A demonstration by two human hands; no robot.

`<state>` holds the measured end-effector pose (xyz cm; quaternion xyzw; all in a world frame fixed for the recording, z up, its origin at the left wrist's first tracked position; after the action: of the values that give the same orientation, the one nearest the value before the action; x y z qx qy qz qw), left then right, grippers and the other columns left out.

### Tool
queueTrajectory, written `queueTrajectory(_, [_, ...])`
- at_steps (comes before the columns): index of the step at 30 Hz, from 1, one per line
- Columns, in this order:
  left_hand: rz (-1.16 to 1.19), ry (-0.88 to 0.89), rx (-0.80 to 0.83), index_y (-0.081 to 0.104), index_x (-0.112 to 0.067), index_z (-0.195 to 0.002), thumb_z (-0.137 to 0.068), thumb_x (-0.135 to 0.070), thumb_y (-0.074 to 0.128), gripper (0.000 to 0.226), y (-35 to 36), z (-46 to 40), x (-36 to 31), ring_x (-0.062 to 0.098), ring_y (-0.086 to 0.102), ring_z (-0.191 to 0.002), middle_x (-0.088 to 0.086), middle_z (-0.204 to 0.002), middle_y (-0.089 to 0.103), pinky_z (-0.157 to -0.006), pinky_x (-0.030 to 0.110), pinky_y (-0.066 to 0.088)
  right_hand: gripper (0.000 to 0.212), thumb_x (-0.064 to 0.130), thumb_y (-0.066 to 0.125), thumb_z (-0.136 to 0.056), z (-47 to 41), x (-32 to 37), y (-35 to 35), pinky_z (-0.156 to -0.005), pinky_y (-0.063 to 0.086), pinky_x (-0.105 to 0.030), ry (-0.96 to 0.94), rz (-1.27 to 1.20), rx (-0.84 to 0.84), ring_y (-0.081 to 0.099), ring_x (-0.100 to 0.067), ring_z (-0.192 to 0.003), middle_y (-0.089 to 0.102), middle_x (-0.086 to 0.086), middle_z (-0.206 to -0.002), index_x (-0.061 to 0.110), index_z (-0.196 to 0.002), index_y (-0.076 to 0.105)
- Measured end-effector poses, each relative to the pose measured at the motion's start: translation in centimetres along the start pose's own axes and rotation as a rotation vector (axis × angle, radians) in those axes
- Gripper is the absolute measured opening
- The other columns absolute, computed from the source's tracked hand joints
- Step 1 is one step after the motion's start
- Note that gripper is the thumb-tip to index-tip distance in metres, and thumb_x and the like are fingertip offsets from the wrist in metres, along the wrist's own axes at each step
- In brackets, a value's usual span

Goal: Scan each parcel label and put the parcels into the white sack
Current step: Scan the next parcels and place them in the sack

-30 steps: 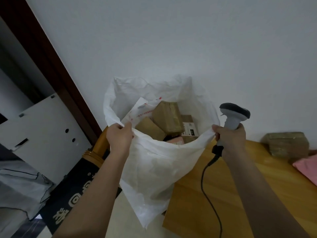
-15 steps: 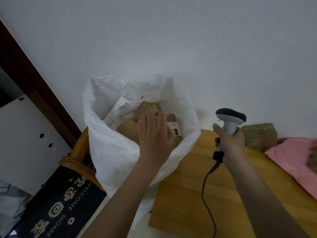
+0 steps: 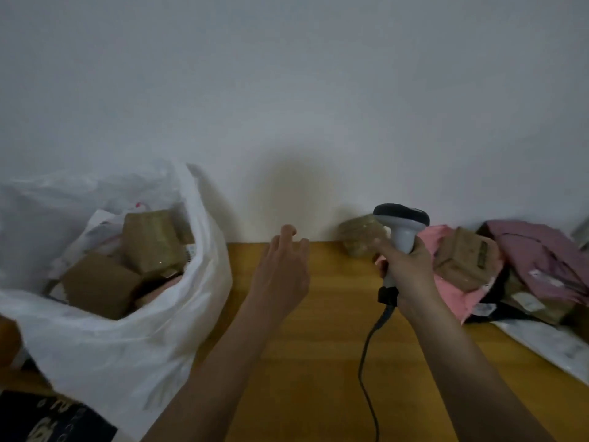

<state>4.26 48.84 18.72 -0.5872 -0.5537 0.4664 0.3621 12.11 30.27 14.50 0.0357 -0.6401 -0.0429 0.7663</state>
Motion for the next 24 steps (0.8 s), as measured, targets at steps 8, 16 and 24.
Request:
queueTrajectory(8, [0.036, 0.008, 0.317, 0.047, -0.015, -0.129, -0.097, -0.015, 0.047, 0.032, 11.7, -4.2, -15.7, 0.027, 0.036, -0.133, 0.012, -0.153, 0.013, -0.107, 0.038, 0.036, 0.031, 0.01, 0.069, -0.086, -7.3, 0.8, -19.5, -0.067, 0.053, -0.035, 0.044, 0.004, -0.202, 0.062, -0.02, -0.075, 0.065, -0.007, -0.088, 0.012, -0.114, 0.057])
queueTrajectory(16, [0.087, 0.019, 0.509, 0.05, -0.014, -0.127, -0.094, -0.019, 0.055, 0.033, 19.5, -7.5, -22.3, 0.029, 0.048, -0.121, 0.01, -0.15, 0.018, -0.097, 0.039, 0.046, 0.032, 0.012, 0.07, -0.087, -11.6, -0.9, -28.1, -0.053, 0.047, -0.03, 0.128, 0.003, -0.255, 0.053, -0.016, -0.06, 0.057, -0.007, -0.077, 0.006, -0.114, 0.056])
queueTrajectory(24, [0.496, -0.174, 0.682, 0.033, -0.013, -0.144, -0.096, -0.03, 0.058, 0.057, 28.8, -13.5, -26.1, 0.026, 0.047, -0.122, 0.01, -0.137, 0.036, -0.088, 0.026, 0.04, 0.018, 0.012, 0.067, -0.087, -15.8, -0.6, -31.5, -0.052, 0.046, -0.027, 0.118, 0.092, -0.232, 0.05, -0.012, -0.054, 0.053, -0.003, -0.067, 0.014, -0.101, 0.056])
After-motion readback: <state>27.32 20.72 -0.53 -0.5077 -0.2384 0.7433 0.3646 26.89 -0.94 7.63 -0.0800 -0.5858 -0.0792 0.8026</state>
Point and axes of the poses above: each hand's wrist, its own z-axis away from the middle knuckle, its own y-axis out of the palm, x = y × z, the point moved 9 cm from there along -z, towards the middle knuckle
